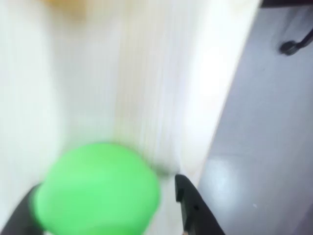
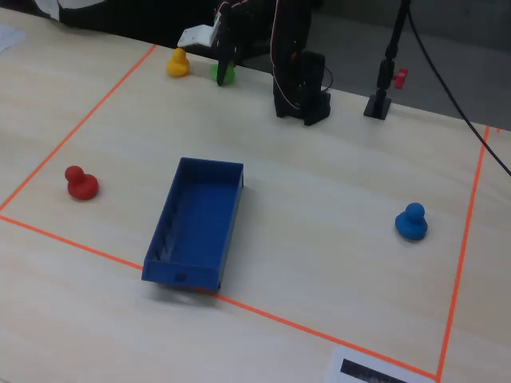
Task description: Grasp green duck and put it into box.
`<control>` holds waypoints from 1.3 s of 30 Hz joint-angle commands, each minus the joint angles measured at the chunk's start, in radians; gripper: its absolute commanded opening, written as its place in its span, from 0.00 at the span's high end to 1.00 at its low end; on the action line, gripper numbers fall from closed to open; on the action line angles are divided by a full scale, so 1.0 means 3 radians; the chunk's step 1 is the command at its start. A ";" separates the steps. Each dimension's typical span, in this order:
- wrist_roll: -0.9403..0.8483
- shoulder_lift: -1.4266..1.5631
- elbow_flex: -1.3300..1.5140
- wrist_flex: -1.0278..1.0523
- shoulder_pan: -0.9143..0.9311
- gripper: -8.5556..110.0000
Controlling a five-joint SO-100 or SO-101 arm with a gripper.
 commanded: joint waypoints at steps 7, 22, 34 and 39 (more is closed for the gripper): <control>-0.0026 0.0041 0.0174 -0.0189 0.0107 0.85; 0.1703 0.0654 -0.1421 0.1396 -0.1360 0.93; 0.2633 0.1641 -0.1595 0.1565 -0.4346 0.93; 0.2608 0.1636 -0.1089 0.0972 -0.5170 0.93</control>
